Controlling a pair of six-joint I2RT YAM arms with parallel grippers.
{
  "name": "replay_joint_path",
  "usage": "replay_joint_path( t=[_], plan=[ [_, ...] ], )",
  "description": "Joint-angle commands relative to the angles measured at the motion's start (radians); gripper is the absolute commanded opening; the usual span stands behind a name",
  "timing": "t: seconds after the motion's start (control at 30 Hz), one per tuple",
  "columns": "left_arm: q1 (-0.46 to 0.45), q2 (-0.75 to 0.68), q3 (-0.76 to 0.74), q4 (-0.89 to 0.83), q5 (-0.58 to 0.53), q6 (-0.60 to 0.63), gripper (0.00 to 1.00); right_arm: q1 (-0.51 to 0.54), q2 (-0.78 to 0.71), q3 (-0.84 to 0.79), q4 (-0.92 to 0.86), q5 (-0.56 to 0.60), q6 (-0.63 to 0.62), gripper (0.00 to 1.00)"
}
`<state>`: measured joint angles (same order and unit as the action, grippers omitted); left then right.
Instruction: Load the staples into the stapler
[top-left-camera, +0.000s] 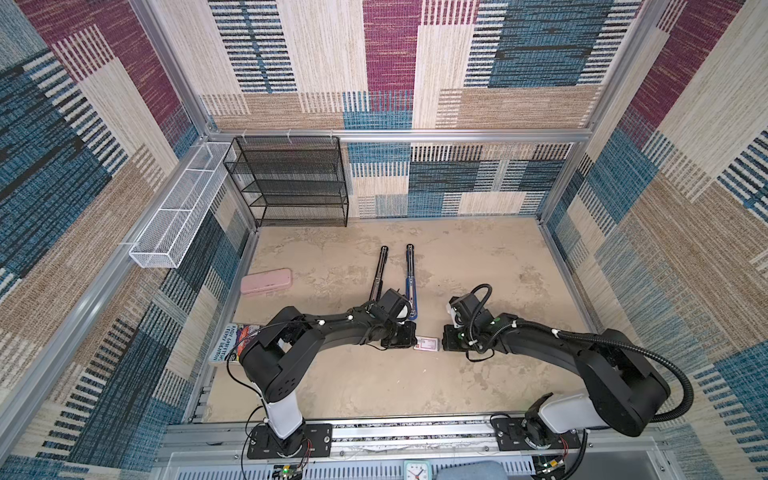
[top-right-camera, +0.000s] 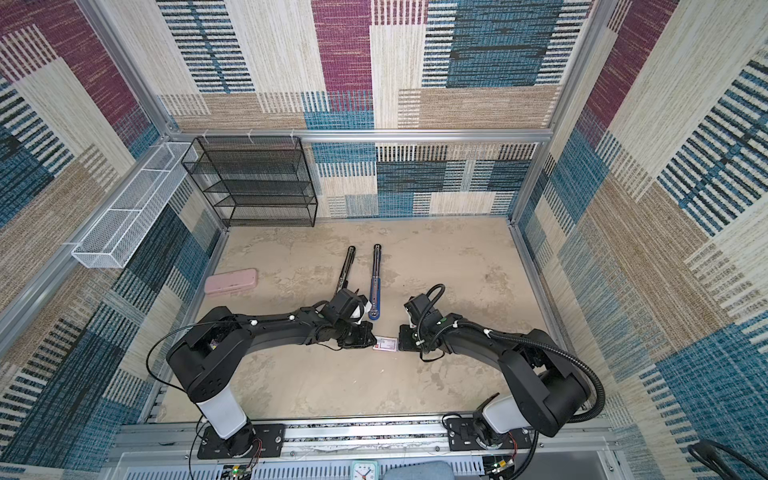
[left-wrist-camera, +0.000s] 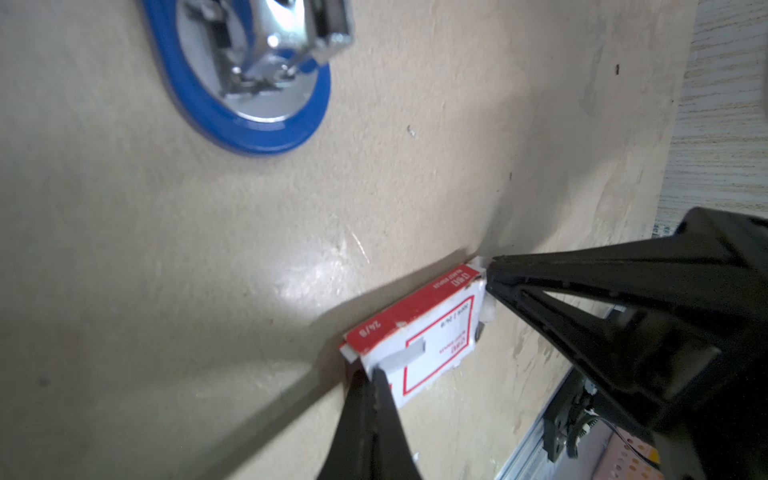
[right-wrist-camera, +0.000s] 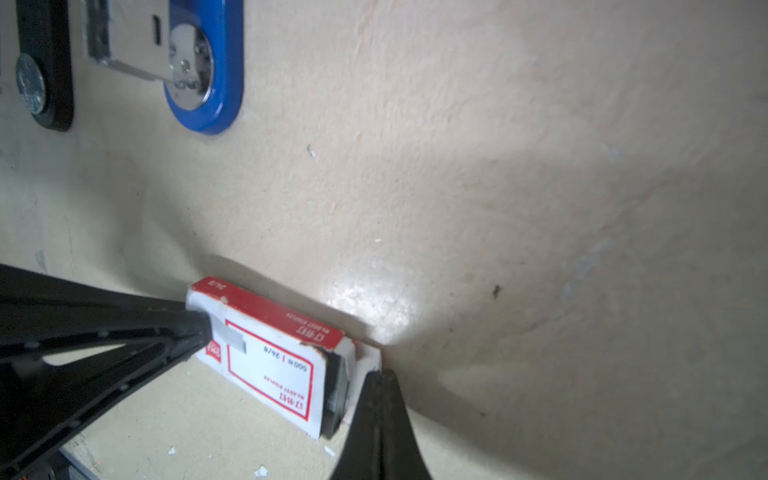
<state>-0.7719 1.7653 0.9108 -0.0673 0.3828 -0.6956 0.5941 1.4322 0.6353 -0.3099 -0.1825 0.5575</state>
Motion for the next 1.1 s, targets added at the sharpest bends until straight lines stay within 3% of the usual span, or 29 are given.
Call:
replay_joint_path(
  t=[0.0, 0.7, 0.93, 1.07],
  plan=[
    [0.003, -0.003, 0.000, -0.008, 0.010, 0.012, 0.00, 0.000, -0.011, -0.005, 0.005, 0.024, 0.009, 0.01],
    [0.025, -0.003, -0.001, -0.031, 0.022, 0.023, 0.00, -0.052, -0.050, -0.039, -0.027, 0.057, 0.001, 0.00],
    [0.026, 0.014, 0.001, -0.001, 0.060, 0.018, 0.00, -0.056, -0.052, -0.042, -0.005, 0.018, -0.011, 0.00],
    [0.026, 0.020, -0.002, 0.031, 0.088, 0.001, 0.08, -0.056, -0.053, -0.039, -0.002, 0.010, -0.013, 0.00]
  ],
)
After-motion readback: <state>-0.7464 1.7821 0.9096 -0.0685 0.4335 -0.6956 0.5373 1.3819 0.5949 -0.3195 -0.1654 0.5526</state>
